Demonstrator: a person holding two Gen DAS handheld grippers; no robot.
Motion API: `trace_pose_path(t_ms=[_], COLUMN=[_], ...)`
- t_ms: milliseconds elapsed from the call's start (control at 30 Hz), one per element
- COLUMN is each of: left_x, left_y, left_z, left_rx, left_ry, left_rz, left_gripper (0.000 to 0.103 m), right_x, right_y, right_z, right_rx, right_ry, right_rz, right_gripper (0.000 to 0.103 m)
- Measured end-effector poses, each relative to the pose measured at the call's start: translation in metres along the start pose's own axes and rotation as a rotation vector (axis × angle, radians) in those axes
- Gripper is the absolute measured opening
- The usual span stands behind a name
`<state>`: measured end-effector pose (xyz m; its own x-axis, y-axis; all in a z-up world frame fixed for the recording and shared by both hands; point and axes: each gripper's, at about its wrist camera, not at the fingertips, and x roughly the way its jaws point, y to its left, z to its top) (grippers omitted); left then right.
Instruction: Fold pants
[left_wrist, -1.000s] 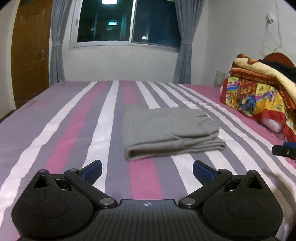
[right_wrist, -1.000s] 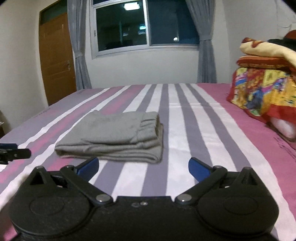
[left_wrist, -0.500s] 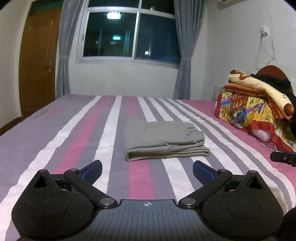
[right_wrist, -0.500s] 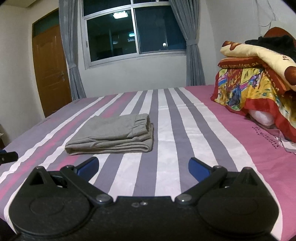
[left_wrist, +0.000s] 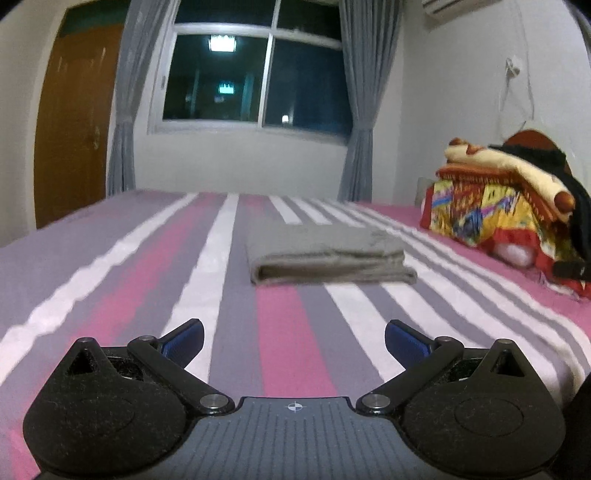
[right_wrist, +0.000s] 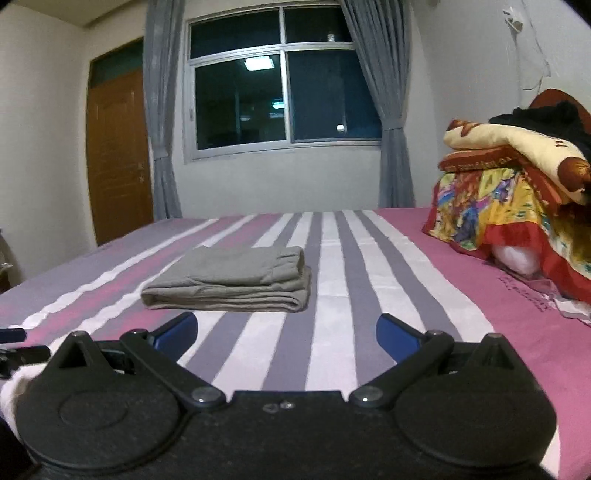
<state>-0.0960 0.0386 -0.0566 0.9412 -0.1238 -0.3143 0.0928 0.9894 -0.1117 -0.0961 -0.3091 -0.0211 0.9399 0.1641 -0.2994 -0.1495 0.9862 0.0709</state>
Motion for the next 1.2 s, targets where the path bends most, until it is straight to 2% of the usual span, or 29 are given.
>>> trace_pose_path(t_ms=[367, 1200], left_x=[-0.003, -0.004], left_y=[0.005, 0.004], left_z=[-0.001, -0.002], left_rx=[-0.024, -0.026], left_ry=[-0.025, -0.034], left_rz=[0.007, 0.004], left_gripper=[0.103, 0.103], right_x=[0.005, 0.01], right_y=[0.012, 0.012], right_z=[-0.004, -0.004], right_rx=[-0.059, -0.064], right_ry=[0.017, 0.029], right_rz=[-0.015, -0.008], right_gripper=[0.103, 0.103])
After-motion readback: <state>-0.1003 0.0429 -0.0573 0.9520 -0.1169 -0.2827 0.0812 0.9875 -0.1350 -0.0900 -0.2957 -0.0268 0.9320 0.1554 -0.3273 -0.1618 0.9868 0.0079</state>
